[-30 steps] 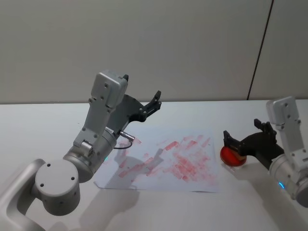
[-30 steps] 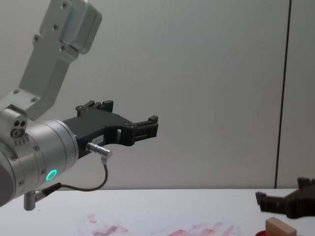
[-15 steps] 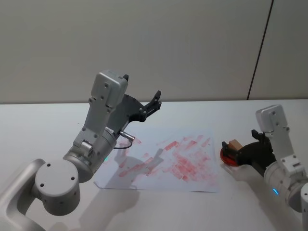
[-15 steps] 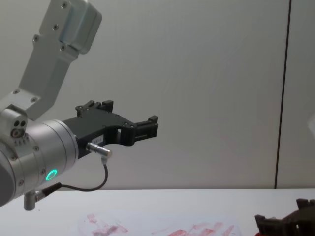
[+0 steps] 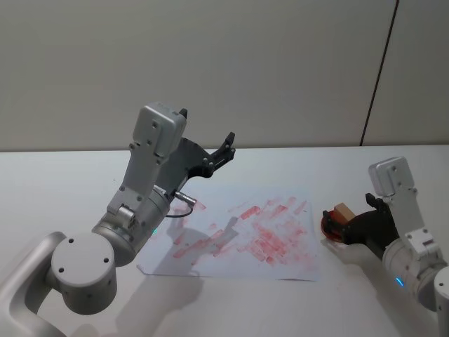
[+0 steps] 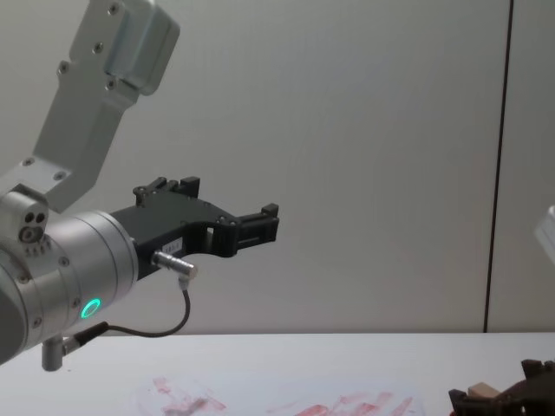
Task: Use the one hand to pick up the stamp and affix it onto the A4 paper.
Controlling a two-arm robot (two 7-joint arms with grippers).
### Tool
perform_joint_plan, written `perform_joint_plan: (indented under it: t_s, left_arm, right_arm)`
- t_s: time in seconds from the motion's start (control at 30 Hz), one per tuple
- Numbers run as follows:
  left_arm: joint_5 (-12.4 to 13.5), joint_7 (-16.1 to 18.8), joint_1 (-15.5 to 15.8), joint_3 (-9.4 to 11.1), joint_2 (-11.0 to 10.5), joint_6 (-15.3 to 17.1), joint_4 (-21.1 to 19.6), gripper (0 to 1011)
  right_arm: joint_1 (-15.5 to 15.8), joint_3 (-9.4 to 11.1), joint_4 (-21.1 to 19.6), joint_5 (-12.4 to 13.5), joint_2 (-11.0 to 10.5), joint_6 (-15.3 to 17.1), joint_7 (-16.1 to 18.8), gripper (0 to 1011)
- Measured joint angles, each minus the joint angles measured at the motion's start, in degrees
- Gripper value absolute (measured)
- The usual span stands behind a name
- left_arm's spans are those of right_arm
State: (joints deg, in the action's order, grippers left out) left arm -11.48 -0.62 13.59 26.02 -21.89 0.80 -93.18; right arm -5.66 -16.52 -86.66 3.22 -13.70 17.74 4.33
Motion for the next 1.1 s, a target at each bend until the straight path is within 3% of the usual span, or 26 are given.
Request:
perform_joint_plan:
  t_s: [0.2, 0.3, 0.63, 1.07, 1.1]
  left_arm:
    - [0.0, 0.0, 0.0, 0.0, 0.0, 0.0, 0.0, 1001]
    - [0.0, 0.0, 0.0, 0.0, 0.0, 0.0, 0.0, 1001]
    - [0.0, 0.0, 0.0, 0.0, 0.0, 0.0, 0.0, 1002]
    - [0.0, 0.0, 0.0, 0.0, 0.0, 0.0, 0.0, 1002]
    - [0.0, 0.0, 0.0, 0.0, 0.0, 0.0, 0.0, 1001]
  right_arm:
    - [0.1, 0.1, 0.1, 0.1, 0.0, 0.0, 0.2, 998]
    - [0.1, 0.1, 0.1, 0.1, 0.0, 0.0, 0.2, 941]
    - [0.2, 0.2, 0.2, 0.2, 0.0, 0.1, 0.4, 682]
    - [0.3, 0.2, 0.2, 0.3, 0.0, 0.1, 0.5, 229]
    - [0.3, 0.2, 0.2, 0.3, 0.0, 0.1, 0.5, 229]
